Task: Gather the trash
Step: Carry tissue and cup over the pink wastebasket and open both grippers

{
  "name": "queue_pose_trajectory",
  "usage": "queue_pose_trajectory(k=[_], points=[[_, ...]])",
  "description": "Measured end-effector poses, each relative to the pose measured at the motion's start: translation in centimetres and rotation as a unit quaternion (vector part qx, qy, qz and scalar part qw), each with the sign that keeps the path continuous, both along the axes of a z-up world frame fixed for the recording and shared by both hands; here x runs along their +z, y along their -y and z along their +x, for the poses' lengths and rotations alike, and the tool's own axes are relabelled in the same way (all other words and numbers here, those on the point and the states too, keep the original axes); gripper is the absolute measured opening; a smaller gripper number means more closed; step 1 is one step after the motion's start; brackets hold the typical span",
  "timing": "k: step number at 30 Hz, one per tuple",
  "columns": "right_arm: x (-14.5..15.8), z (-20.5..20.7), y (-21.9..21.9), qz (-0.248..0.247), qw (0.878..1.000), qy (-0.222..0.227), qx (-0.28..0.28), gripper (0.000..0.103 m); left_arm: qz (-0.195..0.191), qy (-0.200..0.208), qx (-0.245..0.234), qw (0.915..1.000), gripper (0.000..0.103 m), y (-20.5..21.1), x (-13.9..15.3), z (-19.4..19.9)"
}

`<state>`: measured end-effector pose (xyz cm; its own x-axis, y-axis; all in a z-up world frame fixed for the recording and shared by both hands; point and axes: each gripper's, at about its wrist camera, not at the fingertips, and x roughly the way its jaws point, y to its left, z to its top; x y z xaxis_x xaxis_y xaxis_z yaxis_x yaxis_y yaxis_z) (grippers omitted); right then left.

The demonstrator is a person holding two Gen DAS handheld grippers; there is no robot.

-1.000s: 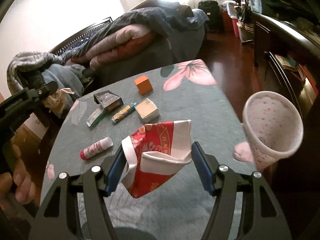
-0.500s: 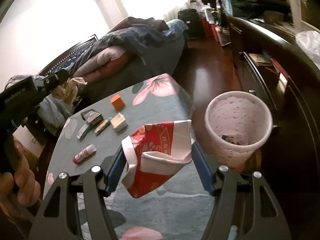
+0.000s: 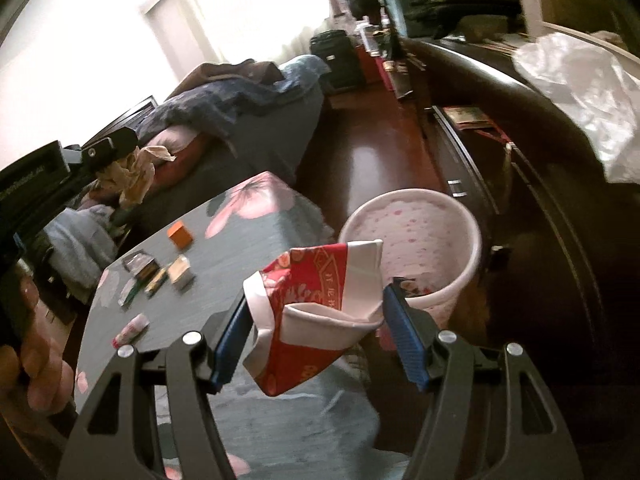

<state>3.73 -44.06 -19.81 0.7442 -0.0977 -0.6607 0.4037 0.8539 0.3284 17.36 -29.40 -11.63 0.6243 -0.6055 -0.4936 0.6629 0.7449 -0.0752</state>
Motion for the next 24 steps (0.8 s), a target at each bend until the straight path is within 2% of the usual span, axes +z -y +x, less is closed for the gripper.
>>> queue_pose_trajectory(k=[13, 24], points=[[-2.1, -0.5, 6.3, -0.031, 0.997, -0.019, -0.073, 0.066, 0.015, -0.038, -0.058, 0.9975, 0.017, 7.0, -2.8, 1.4], [-6.3, 4.9, 10.5, -0.056, 0.994, -0.049, -0.081, 0.066, 0.037, -0.089, -0.079, 0.9922, 0.017, 13.5, -7.4, 5.9]])
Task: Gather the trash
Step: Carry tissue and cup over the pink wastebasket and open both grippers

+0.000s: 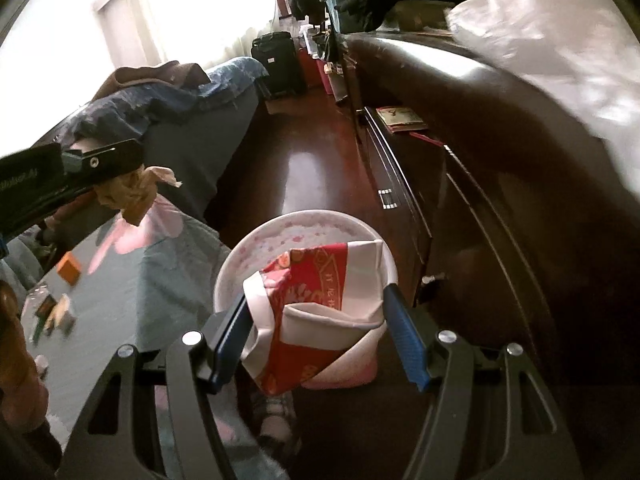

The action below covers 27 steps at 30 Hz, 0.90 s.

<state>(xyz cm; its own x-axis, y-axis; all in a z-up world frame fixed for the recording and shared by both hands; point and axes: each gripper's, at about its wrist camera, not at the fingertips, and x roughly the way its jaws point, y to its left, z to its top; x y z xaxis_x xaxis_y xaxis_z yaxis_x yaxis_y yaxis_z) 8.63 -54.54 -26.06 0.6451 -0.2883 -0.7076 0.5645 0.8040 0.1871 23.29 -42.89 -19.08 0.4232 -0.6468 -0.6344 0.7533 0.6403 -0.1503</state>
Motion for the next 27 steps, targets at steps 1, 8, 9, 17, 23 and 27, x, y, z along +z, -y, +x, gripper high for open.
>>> queue_pose_trajectory(k=[1, 8, 9, 17, 23, 27], points=[[-0.4, 0.7, 0.3, 0.000, 1.000, -0.003, 0.000, 0.066, 0.001, -0.006, -0.002, 1.0000, 0.017, 0.5, -0.3, 0.5], [-3.0, 4.6, 2.1, -0.016, 1.000, -0.013, -0.003, 0.070, -0.007, -0.003, 0.015, 0.9999, 0.070, 1.7, -1.2, 2.7], [-3.3, 5.0, 2.2, -0.020, 1.000, -0.015, -0.004, 0.078, -0.013, 0.002, 0.022, 0.9997, 0.079, 1.4, -1.0, 2.8], [-3.8, 5.3, 1.8, -0.027, 0.999, -0.021, -0.009, 0.083, -0.030, 0.026, 0.052, 0.9978, 0.089, -1.8, 0.8, 3.0], [-2.7, 3.9, -0.4, -0.017, 0.999, -0.028, -0.003, 0.088, -0.029, 0.049, 0.079, 0.9952, 0.095, -5.1, 2.1, 1.9], [-1.8, 3.4, -2.6, -0.013, 0.999, -0.033, 0.011, 0.090, -0.017, 0.063, 0.107, 0.9921, 0.097, -8.2, 2.5, 1.0]])
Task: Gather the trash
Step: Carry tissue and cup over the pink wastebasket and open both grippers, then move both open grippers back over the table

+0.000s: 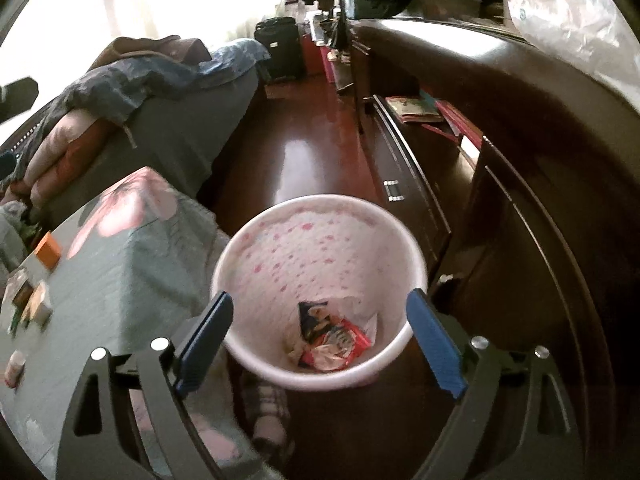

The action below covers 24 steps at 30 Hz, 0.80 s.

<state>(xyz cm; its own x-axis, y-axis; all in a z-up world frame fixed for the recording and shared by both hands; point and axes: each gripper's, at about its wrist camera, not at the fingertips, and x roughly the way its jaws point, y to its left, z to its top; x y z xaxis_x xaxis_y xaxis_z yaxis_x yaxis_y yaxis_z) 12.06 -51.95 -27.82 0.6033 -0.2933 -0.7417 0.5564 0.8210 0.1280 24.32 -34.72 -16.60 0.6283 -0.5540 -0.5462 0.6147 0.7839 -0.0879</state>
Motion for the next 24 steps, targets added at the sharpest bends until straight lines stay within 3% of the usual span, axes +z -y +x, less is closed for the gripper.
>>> queue_pose_trajectory(k=[12, 17, 21, 24], points=[[4.1, -0.7, -8.6, -0.049, 0.997, 0.001, 0.062, 0.099, 0.022, -0.013, 0.123, 0.9921, 0.099, -12.2, -0.3, -0.7], [4.8, 0.1, -12.5, -0.044, 0.994, 0.006, 0.101, 0.099, 0.020, -0.036, 0.192, 0.9805, 0.099, -19.5, -1.0, 0.1], [4.9, 1.3, -15.7, -0.039, 0.990, 0.005, 0.135, 0.099, 0.021, -0.065, 0.250, 0.9659, 0.099, -25.4, -2.5, 1.5], [4.5, 2.5, -18.2, -0.037, 0.987, 0.001, 0.158, 0.099, 0.013, -0.087, 0.263, 0.9608, 0.099, -28.1, -3.6, 2.7]])
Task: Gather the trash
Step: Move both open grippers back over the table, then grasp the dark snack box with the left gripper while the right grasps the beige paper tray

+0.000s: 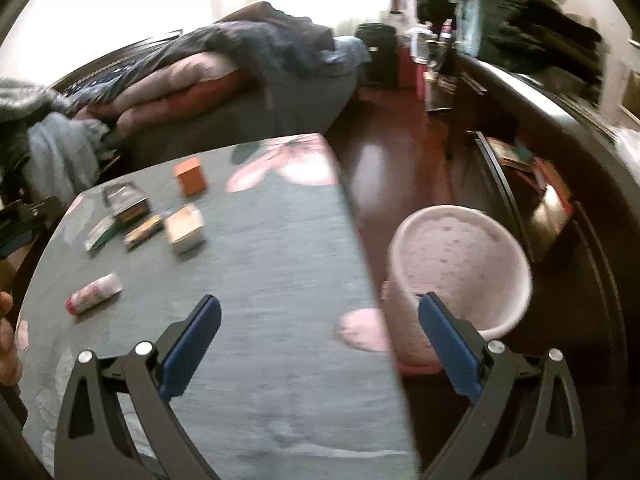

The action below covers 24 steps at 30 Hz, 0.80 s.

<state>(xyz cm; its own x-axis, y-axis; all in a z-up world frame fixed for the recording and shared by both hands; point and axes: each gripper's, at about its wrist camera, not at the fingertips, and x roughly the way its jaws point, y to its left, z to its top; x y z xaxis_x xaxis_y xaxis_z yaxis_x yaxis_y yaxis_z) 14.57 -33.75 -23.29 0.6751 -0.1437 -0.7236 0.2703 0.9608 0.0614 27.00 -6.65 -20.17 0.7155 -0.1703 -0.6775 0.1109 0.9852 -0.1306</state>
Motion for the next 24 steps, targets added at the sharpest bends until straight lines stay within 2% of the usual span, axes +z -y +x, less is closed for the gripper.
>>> queue_pose_trajectory(k=[3, 7, 11, 14, 20, 22, 24], points=[[-0.5, 1.1, -2.1, 0.003, 1.000, -0.005, 0.020, 0.099, -0.002, -0.016, 0.000, 0.9999, 0.099, -0.9, -1.4, 2.1], [-0.7, 2.3, -4.1, 0.004, 0.999, -0.007, 0.039, 0.099, 0.037, -0.034, -0.034, 0.9982, 0.099, 0.4, -3.3, 5.4], [-0.6, 3.1, -5.2, 0.002, 0.999, -0.006, 0.049, 0.099, 0.059, -0.051, -0.062, 0.9950, 0.099, 1.6, -4.6, 8.9], [-0.5, 3.9, -5.8, -0.001, 0.999, -0.004, 0.052, 0.099, 0.043, -0.077, -0.062, 0.9942, 0.099, 1.8, -5.4, 10.9], [-0.3, 5.1, -6.3, 0.003, 0.999, 0.002, 0.053, 0.099, -0.012, -0.122, -0.027, 0.9921, 0.099, 1.9, -7.0, 14.4], [-0.3, 5.5, -6.5, 0.003, 0.998, 0.002, 0.055, 0.099, -0.020, -0.116, -0.022, 0.9927, 0.096, 2.1, -7.0, 14.7], [-0.3, 6.0, -6.7, 0.002, 0.998, 0.005, 0.058, 0.099, -0.021, -0.117, -0.024, 0.9926, 0.073, 2.4, -7.2, 15.0]])
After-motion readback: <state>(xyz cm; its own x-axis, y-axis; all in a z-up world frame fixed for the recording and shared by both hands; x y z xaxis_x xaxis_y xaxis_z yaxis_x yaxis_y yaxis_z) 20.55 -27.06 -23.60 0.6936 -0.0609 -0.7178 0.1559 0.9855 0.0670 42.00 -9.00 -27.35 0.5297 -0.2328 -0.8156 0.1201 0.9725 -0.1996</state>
